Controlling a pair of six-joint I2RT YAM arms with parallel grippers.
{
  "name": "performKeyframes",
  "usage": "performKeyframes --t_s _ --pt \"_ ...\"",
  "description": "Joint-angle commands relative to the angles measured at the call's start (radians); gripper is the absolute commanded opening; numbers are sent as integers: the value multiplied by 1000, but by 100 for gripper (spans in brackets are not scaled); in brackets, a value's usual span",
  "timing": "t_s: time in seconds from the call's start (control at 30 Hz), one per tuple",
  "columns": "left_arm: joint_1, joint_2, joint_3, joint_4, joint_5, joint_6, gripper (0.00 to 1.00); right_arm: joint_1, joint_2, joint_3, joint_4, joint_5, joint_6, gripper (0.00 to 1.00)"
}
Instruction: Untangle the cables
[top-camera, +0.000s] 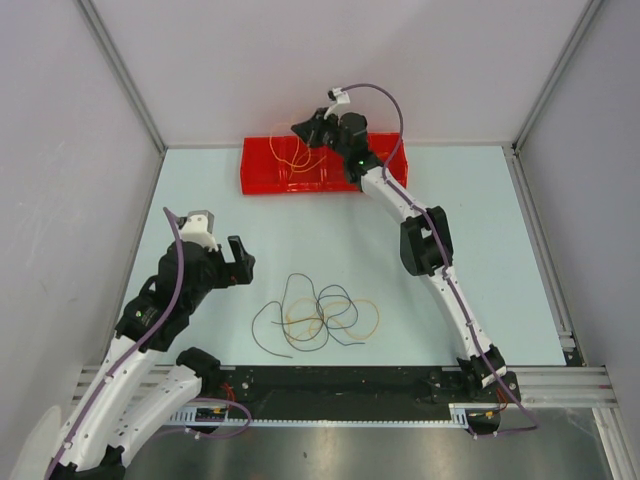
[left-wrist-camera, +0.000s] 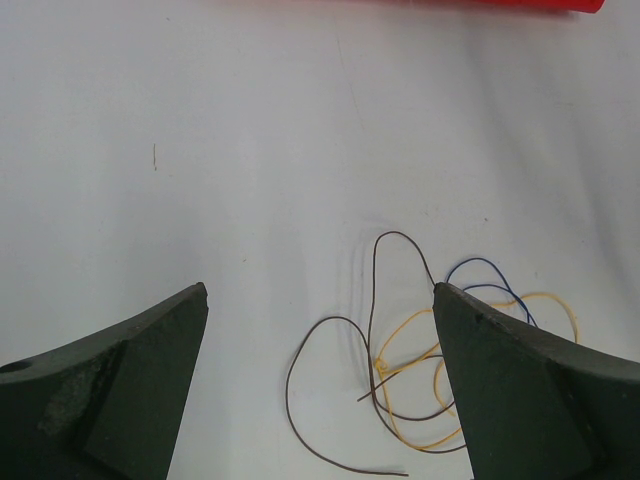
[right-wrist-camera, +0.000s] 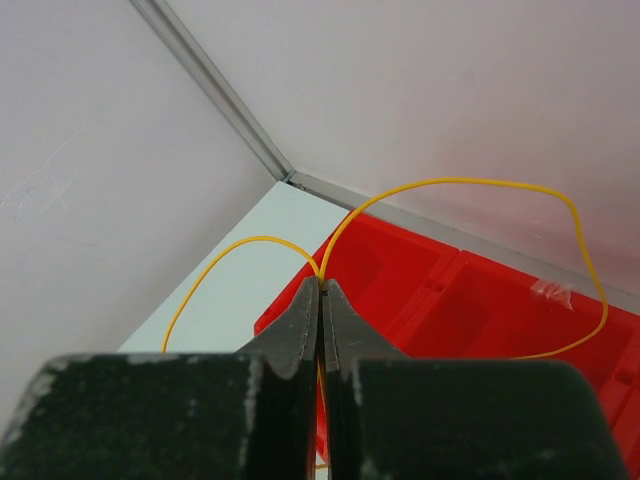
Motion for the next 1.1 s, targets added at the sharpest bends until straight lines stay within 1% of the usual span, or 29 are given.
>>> performKeyframes --t_s 0.0,0.07,0.2,0.4,0.7,0.73,0.8,0.83,0.9,0.93,1.07 --pt "8 0 -2 24 -4 13 100 -4 22 16 84 59 -23 0" --pt "9 0 -2 26 -4 14 100 -1 30 16 98 79 -35 0" --pt "9 2 -2 23 -4 13 100 22 45 7 136 154 -123 0" --pt "9 0 -2 23 -9 13 100 23 96 28 168 238 -150 0" --pt "9 2 -2 23 -4 13 100 20 92 13 181 266 -170 3" --pt "9 0 -2 23 -4 13 100 20 87 7 182 268 -173 13" --pt "9 -1 -4 23 -6 13 100 22 63 -33 191 281 -176 29" --pt "9 -4 -4 21 -4 11 100 23 52 -51 204 281 -175 42" --pt "9 -6 -5 23 -4 13 100 23 23 -86 216 288 -176 47" --pt "9 -6 -4 24 -4 13 100 23 15 -93 214 291 -181 52" --pt "8 -3 -4 23 -6 13 100 20 -28 -125 193 314 -186 55"
